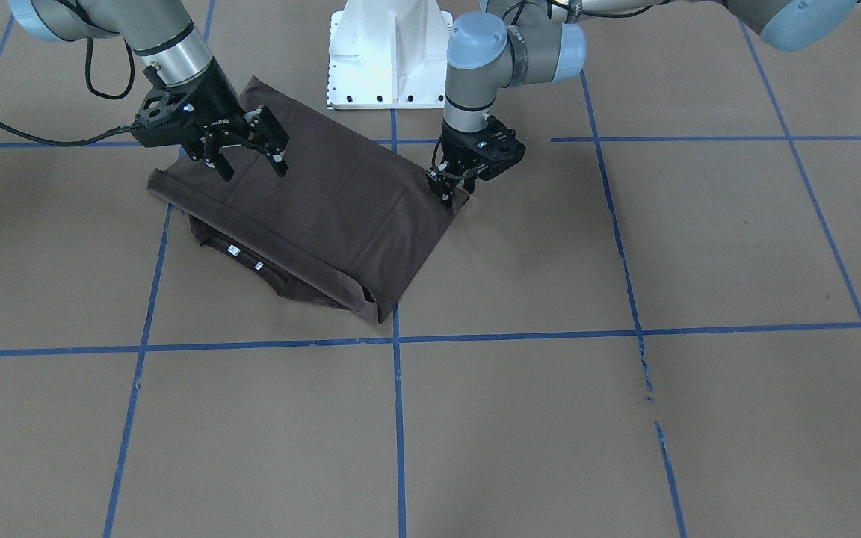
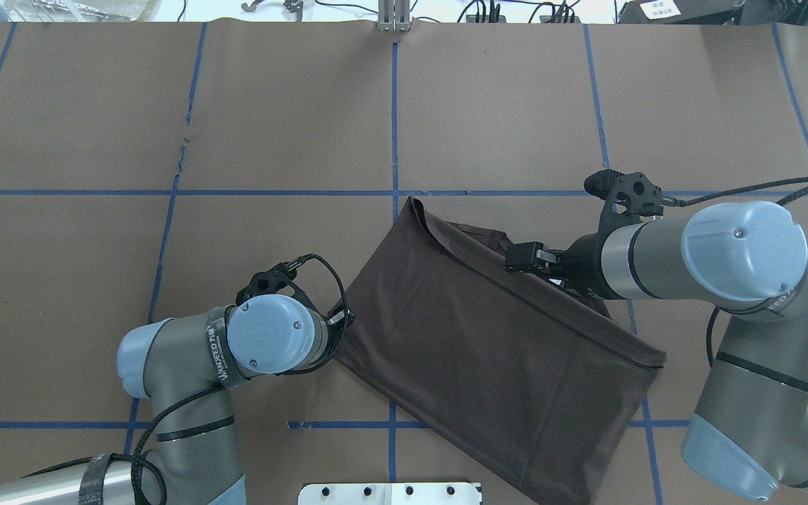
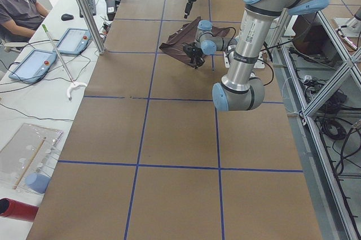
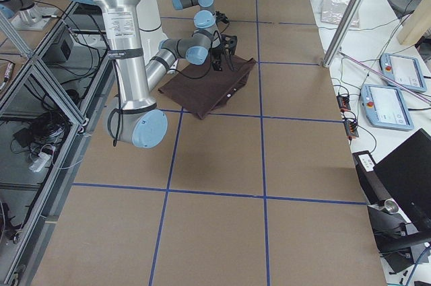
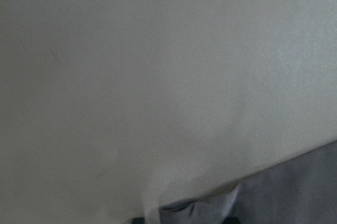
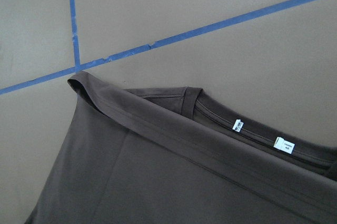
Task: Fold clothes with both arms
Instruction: 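Rotate the shirt upright with the right gripper while the left gripper pulls its far corner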
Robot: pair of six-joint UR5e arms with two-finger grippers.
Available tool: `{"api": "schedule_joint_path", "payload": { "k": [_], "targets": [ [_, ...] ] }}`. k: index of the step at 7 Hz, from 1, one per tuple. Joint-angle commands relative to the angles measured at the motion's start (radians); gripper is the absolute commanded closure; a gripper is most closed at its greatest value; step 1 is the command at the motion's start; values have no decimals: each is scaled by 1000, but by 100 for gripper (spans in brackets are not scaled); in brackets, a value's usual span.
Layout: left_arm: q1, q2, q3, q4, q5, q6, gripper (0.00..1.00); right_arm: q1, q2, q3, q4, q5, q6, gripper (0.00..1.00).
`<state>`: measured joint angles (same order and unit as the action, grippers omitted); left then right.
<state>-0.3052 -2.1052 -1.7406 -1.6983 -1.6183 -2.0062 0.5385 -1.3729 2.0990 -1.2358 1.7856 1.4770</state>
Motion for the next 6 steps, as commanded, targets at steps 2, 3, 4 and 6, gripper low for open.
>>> {"api": "schedule_joint_path", "payload": {
  "k": [2,3,4,6],
  "targets": [
    [-3,-1,-13,2,0,32,100,3,0,-2,-1,0,-9,0],
    [-3,-1,-17,3,-2,52,100,5,0,-4,-1,1,-9,0],
    [-5,-1,-16,3,0,52,100,3,0,-4,-1,0,-9,0],
    [-6,-2,-17,3,-2,52,100,3,0,-10,1,0,-10,0]
  ]
}}
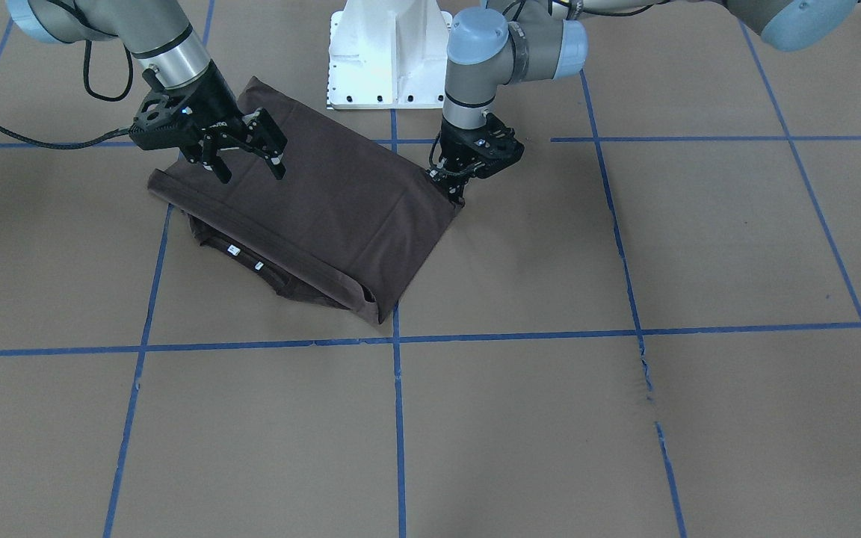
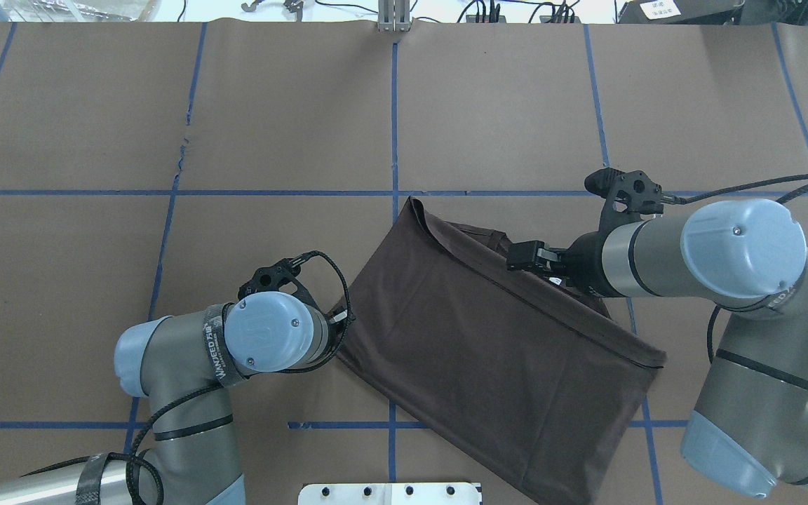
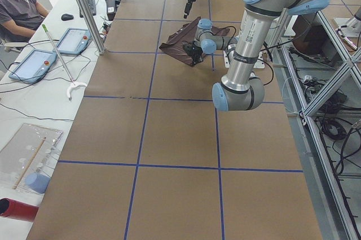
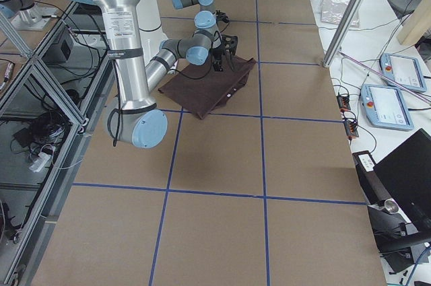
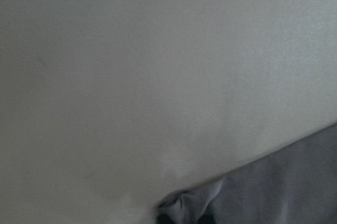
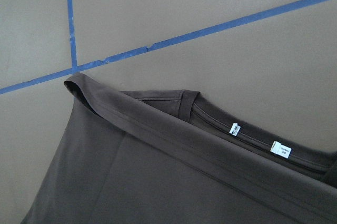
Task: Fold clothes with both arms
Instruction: 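Rotate the shirt upright with the right gripper while the left gripper pulls its far corner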
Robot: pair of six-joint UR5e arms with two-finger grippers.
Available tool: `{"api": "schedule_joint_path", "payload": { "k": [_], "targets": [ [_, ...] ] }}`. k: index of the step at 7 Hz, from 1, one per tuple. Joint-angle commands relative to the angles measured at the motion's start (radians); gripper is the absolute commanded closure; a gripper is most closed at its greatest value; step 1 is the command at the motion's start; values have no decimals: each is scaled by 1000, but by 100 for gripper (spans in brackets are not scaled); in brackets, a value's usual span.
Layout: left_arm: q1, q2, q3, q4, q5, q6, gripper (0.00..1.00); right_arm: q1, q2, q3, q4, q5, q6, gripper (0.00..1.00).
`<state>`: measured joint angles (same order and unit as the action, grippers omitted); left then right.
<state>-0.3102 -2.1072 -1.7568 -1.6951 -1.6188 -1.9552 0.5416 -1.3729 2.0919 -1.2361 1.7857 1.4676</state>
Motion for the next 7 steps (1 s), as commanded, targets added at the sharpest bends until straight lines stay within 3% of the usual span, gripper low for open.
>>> {"api": "schedule_joint_path", "payload": {
  "k": [1,4,5,7],
  "targets": [
    [-19,-2,-1,0,-1,2,100,1,-1,-3,1,1,-7,0],
    [-162,-2,25,-6,-1,149,100,3,-2,0,1,20,-7,0],
    [-218,-19,75,-32,-1,201,100,4,-2,2,1,20,-7,0],
    [-304,-120,300,-194,-1,293,100,8,-2,5,1,21,-7,0]
  ]
}}
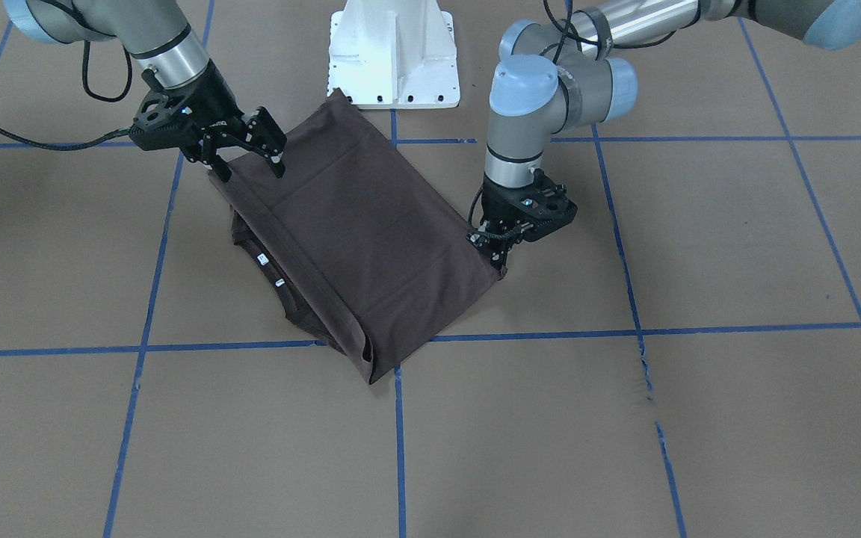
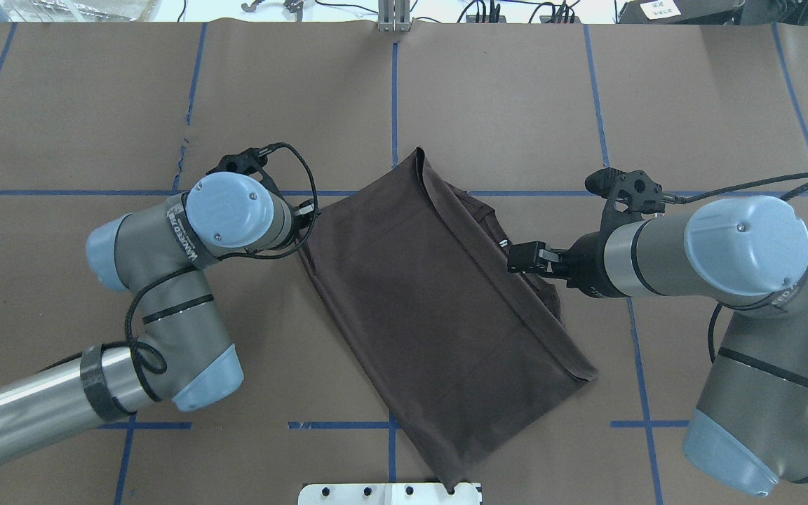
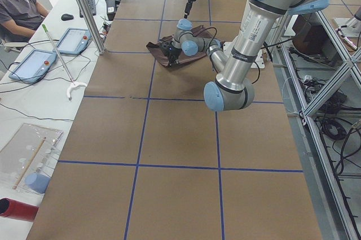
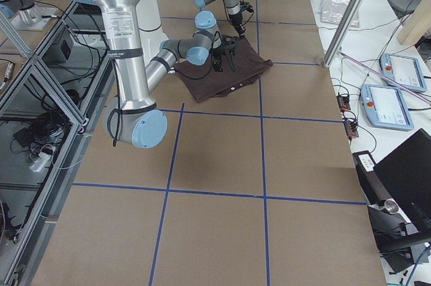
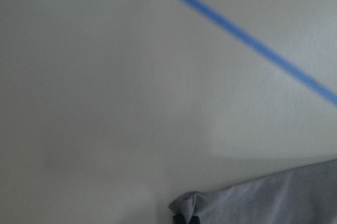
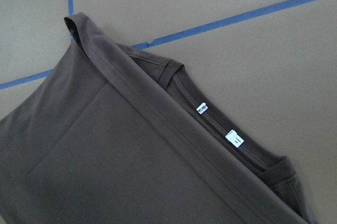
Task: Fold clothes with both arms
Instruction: 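Rotate the shirt upright with the right gripper while the left gripper pulls its far corner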
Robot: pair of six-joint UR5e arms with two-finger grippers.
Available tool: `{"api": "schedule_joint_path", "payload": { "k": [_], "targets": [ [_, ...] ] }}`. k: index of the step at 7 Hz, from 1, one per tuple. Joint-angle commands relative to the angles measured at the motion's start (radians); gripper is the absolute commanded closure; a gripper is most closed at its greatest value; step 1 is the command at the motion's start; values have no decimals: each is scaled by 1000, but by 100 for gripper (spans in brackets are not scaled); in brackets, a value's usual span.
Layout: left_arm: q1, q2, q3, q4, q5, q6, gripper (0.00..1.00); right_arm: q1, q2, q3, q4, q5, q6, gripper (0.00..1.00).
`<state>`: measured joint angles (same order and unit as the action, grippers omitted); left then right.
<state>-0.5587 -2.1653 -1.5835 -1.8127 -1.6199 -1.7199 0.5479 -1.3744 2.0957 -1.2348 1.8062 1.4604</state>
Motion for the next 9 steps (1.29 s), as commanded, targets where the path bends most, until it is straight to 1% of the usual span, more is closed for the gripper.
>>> {"api": "schedule_joint_path", "payload": {
  "k": [1,2,4,5,6,7,8,9],
  "targets": [
    [-102,-114,201,-100,0,138,100,1,0,1,0,-1,0,0],
    [-128,-151,283,-181,2,204,100,0,3,1,2,-1,0,0],
    [-153,-264,527,-406,6,294,100,-2,5,1,2,-1,2,0],
    [-153,-295,598,-481,55,351,100,-2,5,1,3,-1,2,0],
    [-153,-310,659,-555,66,424,100,-2,5,1,3,-1,2,0],
    [-153,-311,678,-582,67,433,100,-3,6,1,3,-1,2,0],
    [-153,-311,678,-582,71,433,100,-3,5,-2,3,-1,2,0],
    [-164,-311,678,-582,77,462,12,-3,5,-2,3,-1,2,0]
  ]
}}
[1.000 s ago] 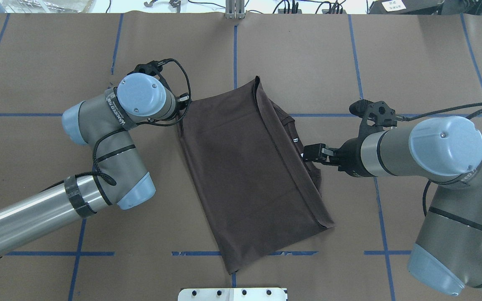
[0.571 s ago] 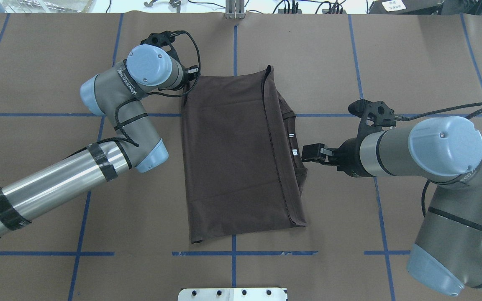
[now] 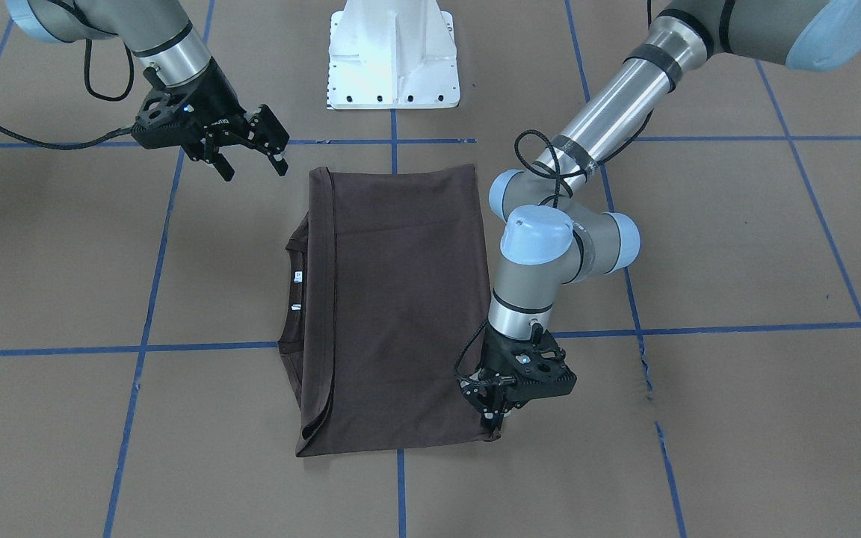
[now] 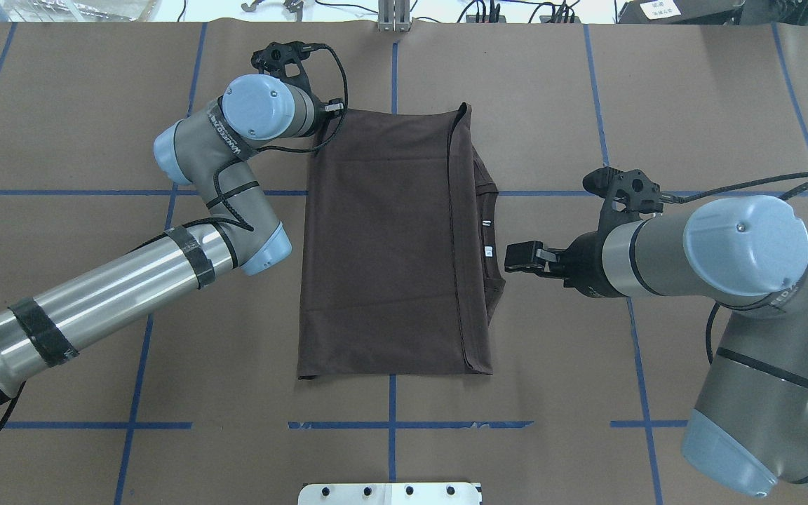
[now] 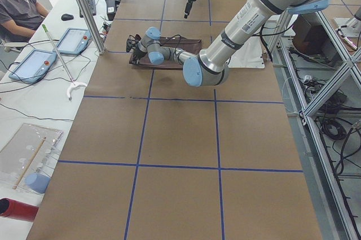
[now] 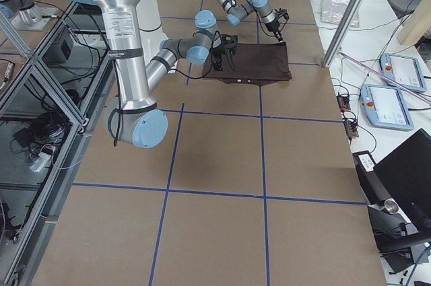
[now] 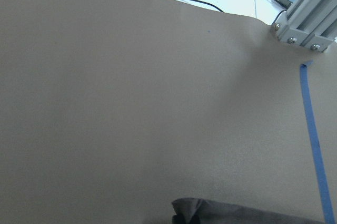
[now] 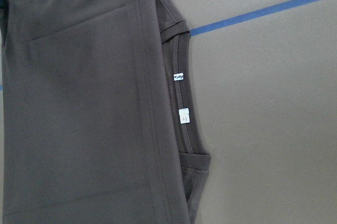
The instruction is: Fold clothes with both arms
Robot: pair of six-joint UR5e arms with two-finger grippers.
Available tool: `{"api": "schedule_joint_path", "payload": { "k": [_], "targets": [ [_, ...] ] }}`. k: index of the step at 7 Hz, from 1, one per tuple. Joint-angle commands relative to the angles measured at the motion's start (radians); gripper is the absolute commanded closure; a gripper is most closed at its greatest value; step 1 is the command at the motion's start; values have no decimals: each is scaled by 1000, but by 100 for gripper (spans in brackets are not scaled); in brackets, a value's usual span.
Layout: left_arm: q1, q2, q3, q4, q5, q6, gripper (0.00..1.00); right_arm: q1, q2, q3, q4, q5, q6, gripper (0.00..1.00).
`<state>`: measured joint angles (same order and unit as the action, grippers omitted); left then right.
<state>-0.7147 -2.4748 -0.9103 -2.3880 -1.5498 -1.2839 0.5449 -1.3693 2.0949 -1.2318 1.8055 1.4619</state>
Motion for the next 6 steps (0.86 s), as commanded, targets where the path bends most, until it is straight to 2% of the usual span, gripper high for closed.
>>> {"api": "schedule_joint_path", "payload": {
  "k": [1,2,4,5,6],
  "targets": [
    [-23,-10,1,-13,8,34,0,0,0,-3,-3,0,0,0],
    [-63,-16,-4,-11,-24,34,0,-6,0,-12,-11,0,-2,0],
    [-101,-12,-57,41,-210,44,0,-14,12,-19,-95,0,-65,0],
    [-101,26,-172,138,-234,44,0,-23,44,-19,-183,0,-124,0],
    [-98,118,-334,211,-243,44,0,-40,120,-50,-293,-8,-183,0]
  ]
}}
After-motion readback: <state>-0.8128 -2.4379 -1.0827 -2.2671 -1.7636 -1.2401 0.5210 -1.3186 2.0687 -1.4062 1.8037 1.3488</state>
